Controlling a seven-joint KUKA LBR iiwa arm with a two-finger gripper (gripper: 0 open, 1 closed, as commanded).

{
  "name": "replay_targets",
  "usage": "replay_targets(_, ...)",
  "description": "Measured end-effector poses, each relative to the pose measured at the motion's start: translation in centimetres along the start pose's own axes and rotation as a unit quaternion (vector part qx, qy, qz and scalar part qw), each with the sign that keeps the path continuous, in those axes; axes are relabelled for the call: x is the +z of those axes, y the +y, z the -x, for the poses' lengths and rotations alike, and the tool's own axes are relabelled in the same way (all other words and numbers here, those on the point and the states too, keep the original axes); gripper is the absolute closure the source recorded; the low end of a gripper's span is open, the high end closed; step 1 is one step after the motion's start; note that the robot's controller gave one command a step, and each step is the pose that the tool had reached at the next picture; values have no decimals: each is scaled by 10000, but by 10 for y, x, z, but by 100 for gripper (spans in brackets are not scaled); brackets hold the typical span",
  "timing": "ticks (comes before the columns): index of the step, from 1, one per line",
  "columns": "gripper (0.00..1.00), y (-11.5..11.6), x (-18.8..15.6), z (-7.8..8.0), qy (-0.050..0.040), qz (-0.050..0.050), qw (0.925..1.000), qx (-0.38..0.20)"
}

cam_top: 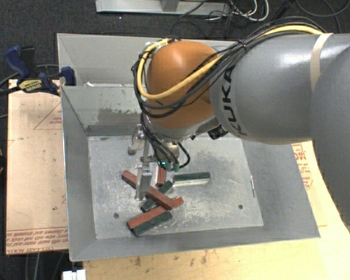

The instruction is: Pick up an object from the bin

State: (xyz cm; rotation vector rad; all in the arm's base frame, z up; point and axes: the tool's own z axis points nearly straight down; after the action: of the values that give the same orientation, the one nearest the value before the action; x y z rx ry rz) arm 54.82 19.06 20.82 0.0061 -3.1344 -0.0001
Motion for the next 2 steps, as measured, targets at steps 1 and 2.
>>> replay_targets(1,0,-1,-4,2,-39,6,10000,15)
replay_targets(2,0,-17,44,0,-71,16,9999,-103)
